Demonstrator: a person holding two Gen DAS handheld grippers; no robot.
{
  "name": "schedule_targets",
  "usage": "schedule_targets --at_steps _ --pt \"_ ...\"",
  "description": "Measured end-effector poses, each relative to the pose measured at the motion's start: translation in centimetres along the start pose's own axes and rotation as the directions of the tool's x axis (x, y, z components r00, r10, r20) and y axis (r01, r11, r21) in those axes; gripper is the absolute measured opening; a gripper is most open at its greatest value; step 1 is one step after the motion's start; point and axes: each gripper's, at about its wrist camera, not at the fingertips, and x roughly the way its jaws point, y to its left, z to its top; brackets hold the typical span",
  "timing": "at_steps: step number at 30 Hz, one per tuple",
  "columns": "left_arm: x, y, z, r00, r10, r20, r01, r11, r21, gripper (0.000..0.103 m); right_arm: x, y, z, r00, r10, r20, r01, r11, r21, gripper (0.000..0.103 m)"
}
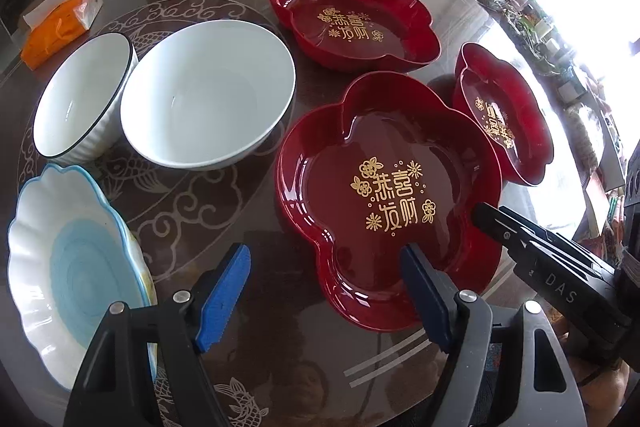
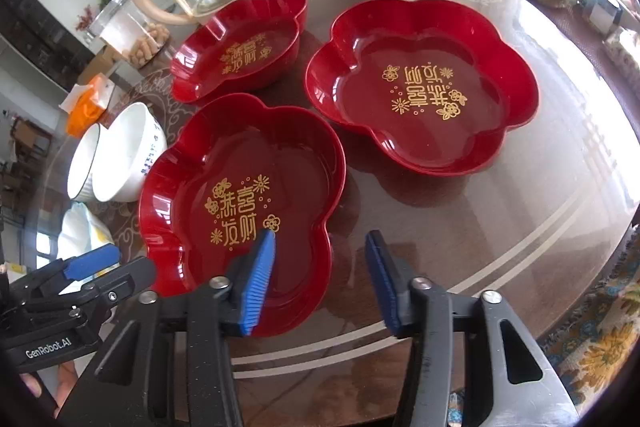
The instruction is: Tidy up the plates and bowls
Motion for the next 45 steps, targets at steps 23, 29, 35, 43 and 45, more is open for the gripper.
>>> schedule_targets --at_steps 23,29,35,43,45 --pt "-0.3 -0.9 -8.8 0.999 -0.015 0.043 0.008 0.985 0.174 0.007 -4.6 0.5 -9.2 0.999 -0.014 0.048 0.016 0.999 -0.030 0.010" --pt "-0.6 -0.9 -9.3 0.993 0.008 0.120 -0.030 0.983 0.182 0.015 -3.4 0.0 -9.6 0.996 -0.057 0.065 0.057 0.998 0.002 0.015" --pt "-4.9 0.4 -9.2 0.958 0.040 0.285 -0.080 0.989 0.128 0.075 -5.9 -1.0 -9.8 0.979 -0.098 0.181 0.087 0.994 0.067 0.063" --pt "-12.1 1.1 -12.2 0.888 0.060 0.457 -0.140 0.980 0.144 0.100 -14.2 2.2 -12.5 0.886 -0.203 0.417 0.166 0.978 0.122 0.074" --pt "-13.3 1.2 -12.9 0.884 0.045 0.465 -0.132 0.979 0.156 0.101 -15.3 3.6 -13.3 0.853 -0.256 0.454 0.221 0.967 0.131 0.074"
